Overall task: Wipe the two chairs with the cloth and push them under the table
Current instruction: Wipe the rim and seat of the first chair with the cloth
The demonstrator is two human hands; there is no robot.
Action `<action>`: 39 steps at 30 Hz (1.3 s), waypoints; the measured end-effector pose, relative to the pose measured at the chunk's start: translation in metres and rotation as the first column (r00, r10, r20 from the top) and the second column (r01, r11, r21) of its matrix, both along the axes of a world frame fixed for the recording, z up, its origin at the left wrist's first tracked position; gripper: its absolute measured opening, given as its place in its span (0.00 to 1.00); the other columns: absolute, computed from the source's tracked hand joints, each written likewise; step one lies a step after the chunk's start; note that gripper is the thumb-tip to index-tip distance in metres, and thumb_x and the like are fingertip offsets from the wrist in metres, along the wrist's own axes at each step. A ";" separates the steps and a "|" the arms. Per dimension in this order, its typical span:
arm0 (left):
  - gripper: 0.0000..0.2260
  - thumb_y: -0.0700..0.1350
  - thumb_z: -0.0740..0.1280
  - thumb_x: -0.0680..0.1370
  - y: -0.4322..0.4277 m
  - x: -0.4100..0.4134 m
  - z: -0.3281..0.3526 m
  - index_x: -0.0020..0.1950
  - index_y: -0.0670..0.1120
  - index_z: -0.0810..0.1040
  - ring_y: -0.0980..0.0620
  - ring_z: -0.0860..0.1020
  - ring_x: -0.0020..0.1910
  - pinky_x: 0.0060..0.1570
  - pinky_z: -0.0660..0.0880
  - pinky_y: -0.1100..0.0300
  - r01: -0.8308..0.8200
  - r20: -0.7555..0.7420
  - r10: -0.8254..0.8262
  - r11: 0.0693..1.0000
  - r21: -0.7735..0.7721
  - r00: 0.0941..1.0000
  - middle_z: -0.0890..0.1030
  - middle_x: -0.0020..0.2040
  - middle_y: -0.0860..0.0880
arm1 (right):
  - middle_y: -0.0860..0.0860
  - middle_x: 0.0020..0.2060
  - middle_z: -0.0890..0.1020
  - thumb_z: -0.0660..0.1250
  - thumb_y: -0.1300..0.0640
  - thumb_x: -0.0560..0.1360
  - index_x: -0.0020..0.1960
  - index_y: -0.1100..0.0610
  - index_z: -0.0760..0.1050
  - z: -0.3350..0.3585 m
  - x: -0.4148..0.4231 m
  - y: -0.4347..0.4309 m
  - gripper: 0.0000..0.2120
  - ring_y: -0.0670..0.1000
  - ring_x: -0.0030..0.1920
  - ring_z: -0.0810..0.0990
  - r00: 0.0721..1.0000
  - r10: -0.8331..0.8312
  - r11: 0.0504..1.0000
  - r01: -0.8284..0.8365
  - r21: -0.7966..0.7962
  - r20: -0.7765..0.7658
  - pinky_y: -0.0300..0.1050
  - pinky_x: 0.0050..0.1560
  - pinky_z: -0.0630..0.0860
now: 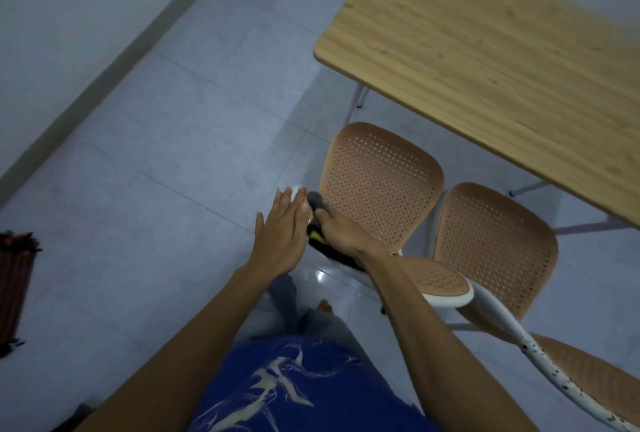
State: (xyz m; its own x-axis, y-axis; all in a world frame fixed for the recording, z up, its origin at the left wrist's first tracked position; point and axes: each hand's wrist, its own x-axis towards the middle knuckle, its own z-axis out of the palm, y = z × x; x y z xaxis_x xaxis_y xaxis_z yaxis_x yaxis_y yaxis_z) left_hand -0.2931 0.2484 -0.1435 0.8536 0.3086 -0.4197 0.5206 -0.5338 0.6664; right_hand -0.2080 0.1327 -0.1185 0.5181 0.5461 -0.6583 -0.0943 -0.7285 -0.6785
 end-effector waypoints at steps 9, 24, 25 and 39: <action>0.26 0.61 0.43 0.82 0.028 0.002 0.015 0.78 0.54 0.59 0.47 0.64 0.74 0.74 0.59 0.48 -0.091 -0.064 0.079 0.974 -0.207 0.995 0.63 0.77 0.48 | 0.48 0.76 0.65 0.45 0.43 0.85 0.81 0.45 0.55 -0.011 0.006 -0.020 0.25 0.52 0.75 0.64 0.991 0.005 0.992 -0.022 -0.127 -0.130 0.45 0.66 0.57; 0.27 0.59 0.44 0.83 0.066 0.014 0.013 0.74 0.47 0.67 0.52 0.69 0.71 0.73 0.62 0.48 -0.459 -0.211 0.417 0.686 -0.564 0.884 0.74 0.70 0.50 | 0.56 0.65 0.73 0.51 0.42 0.79 0.71 0.54 0.65 -0.020 -0.005 0.057 0.26 0.57 0.63 0.72 0.976 0.098 0.994 -0.084 -0.076 0.194 0.56 0.64 0.69; 0.27 0.58 0.45 0.83 0.067 0.011 0.012 0.74 0.45 0.68 0.51 0.70 0.70 0.72 0.64 0.48 -0.513 -0.226 0.474 0.656 -0.554 0.851 0.74 0.70 0.48 | 0.57 0.71 0.67 0.55 0.46 0.79 0.75 0.54 0.59 -0.018 -0.011 0.061 0.27 0.59 0.68 0.68 0.937 0.199 0.971 -0.150 -0.187 0.286 0.60 0.66 0.68; 0.26 0.57 0.48 0.83 0.054 -0.027 0.005 0.69 0.44 0.73 0.49 0.72 0.66 0.71 0.65 0.45 -0.659 -0.248 0.621 0.618 -0.430 0.744 0.76 0.68 0.46 | 0.60 0.66 0.69 0.60 0.54 0.78 0.70 0.57 0.67 -0.025 0.010 0.098 0.21 0.61 0.62 0.73 0.849 0.425 0.848 -0.252 -0.467 0.314 0.53 0.56 0.72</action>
